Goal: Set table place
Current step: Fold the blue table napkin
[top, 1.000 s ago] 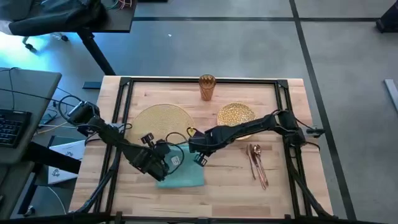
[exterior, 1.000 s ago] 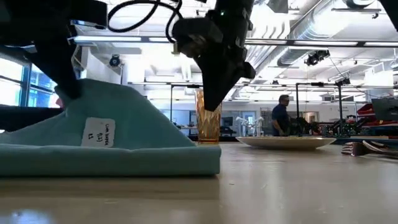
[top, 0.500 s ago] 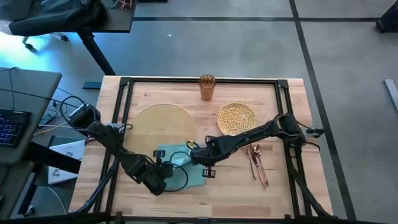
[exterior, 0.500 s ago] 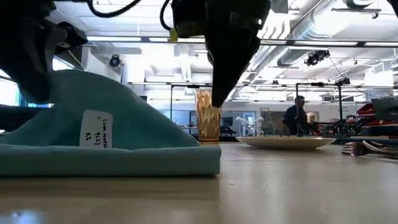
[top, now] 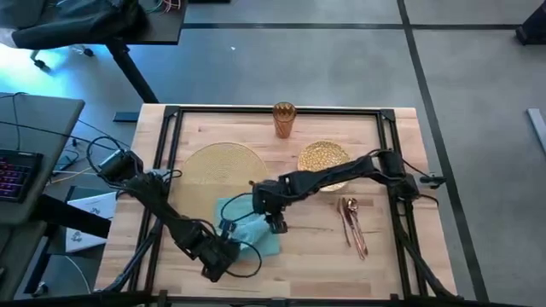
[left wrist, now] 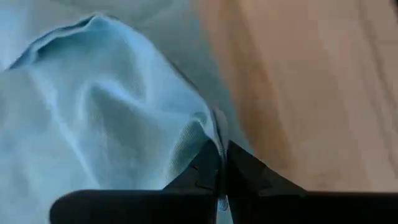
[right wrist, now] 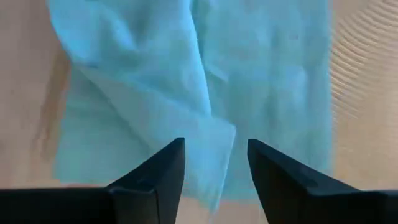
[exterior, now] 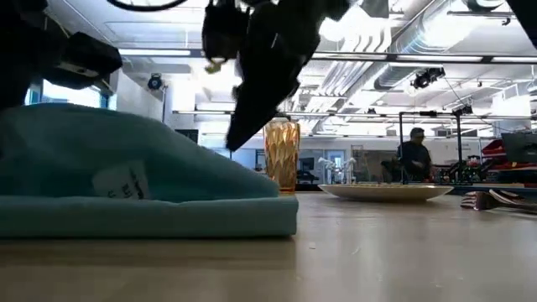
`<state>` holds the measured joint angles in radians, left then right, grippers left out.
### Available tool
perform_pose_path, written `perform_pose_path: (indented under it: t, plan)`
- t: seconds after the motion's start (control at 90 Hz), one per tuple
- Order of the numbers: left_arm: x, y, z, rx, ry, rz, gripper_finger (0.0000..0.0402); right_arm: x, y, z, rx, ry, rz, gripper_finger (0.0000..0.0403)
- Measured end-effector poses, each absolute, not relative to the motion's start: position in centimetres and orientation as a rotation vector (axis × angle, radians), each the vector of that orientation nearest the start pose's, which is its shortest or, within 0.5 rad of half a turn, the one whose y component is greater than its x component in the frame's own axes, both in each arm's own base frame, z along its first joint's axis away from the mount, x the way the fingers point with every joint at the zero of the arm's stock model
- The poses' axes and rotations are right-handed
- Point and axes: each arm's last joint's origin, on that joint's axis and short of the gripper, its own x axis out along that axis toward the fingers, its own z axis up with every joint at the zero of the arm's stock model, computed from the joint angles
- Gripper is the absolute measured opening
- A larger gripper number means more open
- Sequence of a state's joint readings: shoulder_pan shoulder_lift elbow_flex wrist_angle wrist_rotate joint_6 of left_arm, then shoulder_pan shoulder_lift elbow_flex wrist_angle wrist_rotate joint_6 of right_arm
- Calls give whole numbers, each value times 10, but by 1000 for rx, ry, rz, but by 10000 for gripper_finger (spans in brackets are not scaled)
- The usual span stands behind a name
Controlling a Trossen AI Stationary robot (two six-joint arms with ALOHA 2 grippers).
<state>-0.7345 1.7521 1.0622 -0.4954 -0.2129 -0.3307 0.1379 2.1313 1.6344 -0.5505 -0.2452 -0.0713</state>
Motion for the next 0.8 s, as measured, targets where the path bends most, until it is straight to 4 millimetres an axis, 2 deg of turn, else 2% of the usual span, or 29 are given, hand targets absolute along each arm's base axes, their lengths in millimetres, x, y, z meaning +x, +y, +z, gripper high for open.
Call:
perform_pose_path:
  t: [0.122, 0.244, 0.433, 0.5, 0.8]
  plan:
    - [250, -223, 153, 240, 1140, -299, 0, 451, 73, 182, -73, 937, 552, 141]
    - [250, -226, 146, 208, 1166, -283, 0, 450, 80, 178, -148, 929, 592, 138]
    - [248, -229, 144, 202, 1175, -289, 0, 449, 79, 159, -46, 1049, 479, 138]
    - [248, -229, 144, 197, 1177, -287, 0, 450, 79, 158, -46, 1041, 481, 138]
    - [248, -229, 144, 169, 1179, -257, 0, 445, 103, 155, -120, 1063, 462, 137]
